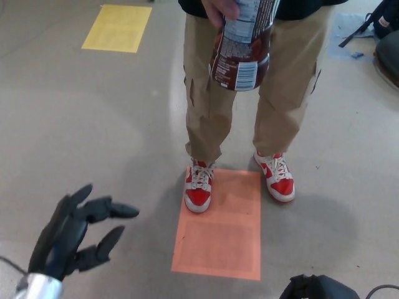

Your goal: The robot recieved a bottle of protein shake from a person using its left hand and then shake the protein up and down 2 two times and hand it back to the person

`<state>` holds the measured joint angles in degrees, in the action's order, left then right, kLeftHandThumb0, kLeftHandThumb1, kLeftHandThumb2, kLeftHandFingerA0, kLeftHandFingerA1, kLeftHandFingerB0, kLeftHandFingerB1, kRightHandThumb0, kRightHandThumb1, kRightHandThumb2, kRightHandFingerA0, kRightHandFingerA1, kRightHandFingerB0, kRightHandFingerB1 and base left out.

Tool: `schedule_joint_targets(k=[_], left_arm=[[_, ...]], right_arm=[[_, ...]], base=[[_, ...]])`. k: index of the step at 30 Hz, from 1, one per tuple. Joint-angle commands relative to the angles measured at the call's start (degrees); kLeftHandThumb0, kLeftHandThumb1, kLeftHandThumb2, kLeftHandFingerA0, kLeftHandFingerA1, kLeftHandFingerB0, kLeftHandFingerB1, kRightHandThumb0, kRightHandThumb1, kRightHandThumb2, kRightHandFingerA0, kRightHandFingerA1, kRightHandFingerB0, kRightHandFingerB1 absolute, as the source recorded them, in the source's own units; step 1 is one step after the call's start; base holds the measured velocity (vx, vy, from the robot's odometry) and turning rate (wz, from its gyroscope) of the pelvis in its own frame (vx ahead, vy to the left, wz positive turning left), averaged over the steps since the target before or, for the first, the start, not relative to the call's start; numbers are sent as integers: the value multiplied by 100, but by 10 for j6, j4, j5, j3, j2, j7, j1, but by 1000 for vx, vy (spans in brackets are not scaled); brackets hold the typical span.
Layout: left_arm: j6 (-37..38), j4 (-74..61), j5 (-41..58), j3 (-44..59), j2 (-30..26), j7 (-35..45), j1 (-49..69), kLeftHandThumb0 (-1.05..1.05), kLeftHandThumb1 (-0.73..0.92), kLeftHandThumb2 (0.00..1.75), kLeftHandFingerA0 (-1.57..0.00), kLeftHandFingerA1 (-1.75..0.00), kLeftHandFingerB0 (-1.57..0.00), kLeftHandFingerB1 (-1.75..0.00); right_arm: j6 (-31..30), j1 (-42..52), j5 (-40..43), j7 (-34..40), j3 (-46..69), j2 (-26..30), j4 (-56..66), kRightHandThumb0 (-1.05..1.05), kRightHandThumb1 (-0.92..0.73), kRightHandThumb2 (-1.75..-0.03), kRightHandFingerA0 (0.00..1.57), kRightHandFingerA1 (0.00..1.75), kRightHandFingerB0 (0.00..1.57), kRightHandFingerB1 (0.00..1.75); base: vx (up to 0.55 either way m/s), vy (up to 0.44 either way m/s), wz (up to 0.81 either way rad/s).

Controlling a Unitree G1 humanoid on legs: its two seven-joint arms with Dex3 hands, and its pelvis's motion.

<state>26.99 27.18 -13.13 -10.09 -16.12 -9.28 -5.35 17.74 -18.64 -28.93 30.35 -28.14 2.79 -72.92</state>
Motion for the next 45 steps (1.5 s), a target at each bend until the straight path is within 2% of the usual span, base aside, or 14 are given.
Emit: schedule_joint_targets(k=[1, 2, 5, 8, 17, 23, 24, 25, 27, 28, 31, 32, 33, 45], left_arm=[[-137, -169, 174, 30, -14, 175, -9, -15, 79, 63, -91, -96, -76, -72], [-143, -175, 177, 31, -14, 177, -8, -15, 79, 63, -91, -96, -76, -72], [-271, -247, 303, 50, 13, 211, -10, -10, 90, 54, -66, -162, -73, -83], [-337, -283, 348, 58, 21, 209, -14, -6, 82, 71, -52, -174, -75, -89], [-450, -365, 408, 66, 31, 191, -34, -12, 87, 62, -64, -173, -71, -100], [-505, -418, 438, 73, 39, 156, -76, -15, 84, 65, -74, -154, -79, -79], [-525, -436, 425, 73, 32, 145, -89, -23, 81, 64, -93, -105, -75, -49], [-535, -445, 420, 73, 28, 140, -95, -23, 81, 64, -93, -105, -75, -49], [-577, -459, 453, 80, 25, 132, -122, -30, 71, 61, -90, -51, -49, -37], [-612, -467, 491, 87, 15, 133, -140, -34, 71, 61, -68, -46, -36, -33], [-652, -465, 544, 97, -3, 150, -162, -38, 68, 61, -54, -43, -24, -30], [-684, -453, 597, 106, -6, 149, -182, -45, 54, 59, -17, -36, -8, -21], [-704, -447, 627, 112, -9, 151, -193, -47, 53, 58, -7, -30, -1, -20], [-819, -402, 620, 81, -63, 243, -305, -91, 56, 89, 0, -3, 0, 0]], right_arm=[[36, -4, -26, 56, -7, 6, -21, -49, -51, -116, 107, 103, 91, 83], [36, -4, -26, 55, -7, 6, -22, -49, -51, -116, 107, 103, 91, 83], [32, -5, -29, 55, -10, 5, -23, -48, -49, -116, 106, 98, 90, 79], [32, -6, -29, 54, -9, 5, -23, -47, -49, -115, 106, 97, 90, 79], [36, -4, -27, 56, -4, 4, -25, -50, -54, -108, 109, 92, 95, 69], [29, -3, -32, 50, -8, 4, -26, -49, -49, -109, 106, 101, 89, 79], [28, -3, -31, 44, -7, 0, -27, -49, -49, -111, 108, 102, 89, 79], [28, -3, -31, 42, -7, -1, -27, -49, -49, -111, 108, 102, 89, 79], [29, -2, -31, 45, -6, -2, -26, -50, -55, -106, 109, 92, 95, 69], [31, 0, -32, 46, -6, -3, -27, -49, -50, -114, 106, 97, 91, 79], [32, 2, -35, 49, -8, -3, -27, -49, -50, -115, 107, 100, 91, 80], [32, 3, -35, 48, -8, -3, -27, -50, -50, -117, 108, 101, 92, 82], [33, 4, -37, 48, -9, -3, -28, -50, -50, -118, 109, 102, 92, 83], [24, 7, -49, 47, -23, -2, -29, -49, -49, -120, 109, 95, 96, 74]], base=[[0, 0, 0], [0, 0, 0], [0, 0, 0], [0, 0, 0], [0, 0, 0], [0, 0, 0], [0, 0, 0], [0, 0, 0], [0, 0, 0], [0, 0, 0], [0, 0, 0], [0, 0, 0], [0, 0, 0], [0, 0, 0]])
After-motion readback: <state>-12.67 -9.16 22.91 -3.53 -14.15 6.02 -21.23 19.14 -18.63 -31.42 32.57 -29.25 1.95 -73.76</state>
